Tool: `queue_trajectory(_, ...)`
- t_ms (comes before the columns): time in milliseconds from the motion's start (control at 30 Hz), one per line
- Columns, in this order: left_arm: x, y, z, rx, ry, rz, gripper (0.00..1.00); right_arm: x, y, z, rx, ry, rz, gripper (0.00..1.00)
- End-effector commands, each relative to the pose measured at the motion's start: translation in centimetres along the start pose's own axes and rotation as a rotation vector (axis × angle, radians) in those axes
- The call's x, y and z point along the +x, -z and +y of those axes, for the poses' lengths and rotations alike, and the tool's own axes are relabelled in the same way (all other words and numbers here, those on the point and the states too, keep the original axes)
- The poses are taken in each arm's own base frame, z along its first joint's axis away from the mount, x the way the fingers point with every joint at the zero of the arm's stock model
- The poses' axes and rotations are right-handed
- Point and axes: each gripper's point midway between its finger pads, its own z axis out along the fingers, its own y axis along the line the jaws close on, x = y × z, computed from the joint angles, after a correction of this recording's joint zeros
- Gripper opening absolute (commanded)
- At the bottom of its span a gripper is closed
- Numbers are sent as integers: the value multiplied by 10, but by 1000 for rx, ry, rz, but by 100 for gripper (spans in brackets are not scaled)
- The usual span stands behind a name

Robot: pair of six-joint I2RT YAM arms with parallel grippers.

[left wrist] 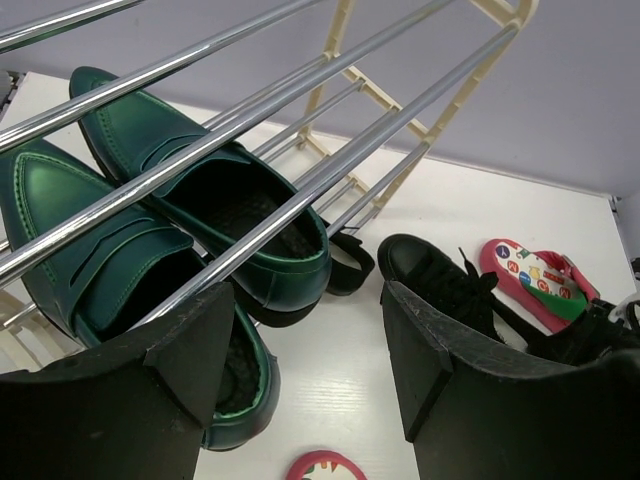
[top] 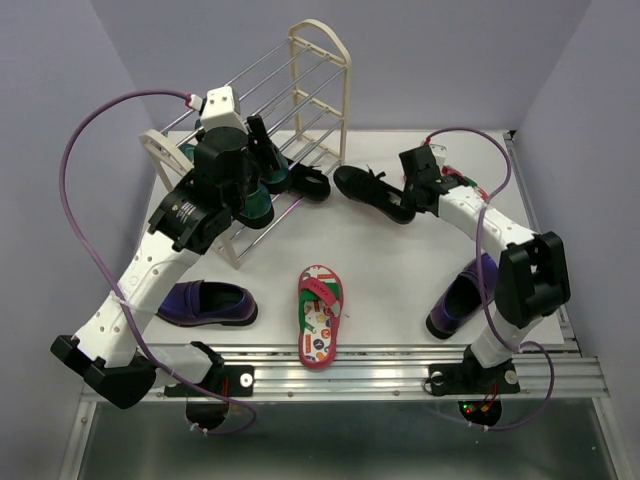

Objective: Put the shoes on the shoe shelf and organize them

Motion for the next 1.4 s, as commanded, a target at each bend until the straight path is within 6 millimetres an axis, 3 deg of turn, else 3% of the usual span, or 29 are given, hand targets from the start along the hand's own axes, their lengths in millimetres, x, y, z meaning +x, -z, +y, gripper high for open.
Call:
queue_trajectory(0, -24, 14, 9, -17, 25, -62, 71, -63, 3, 17, -22, -165, -154, 1)
queue_trajectory(600, -32, 17, 8, -21, 34, -68, 71, -91, -41, 86, -198, -190, -139, 1)
queue_trajectory(900, -30, 18, 10, -26, 39, -61, 71, -103, -45, 116, -318, -200, -147, 1)
queue_trajectory(1033, -30, 18, 9, -27, 38, -59, 71, -104, -48, 139, -336, -170, -162, 1)
queue_trajectory(1133, -30, 19, 11, -33, 42, -57, 71, -116, -49, 149, -338, -179, -191, 1)
queue_trajectory(1167, -31, 19, 11, -34, 44, -57, 71, -110, -52, 153, -333, -171, -185, 1)
queue_trajectory(1367, -30, 17, 9, -31, 43, -52, 71, -127, -51, 179, -362, -168, -238, 1)
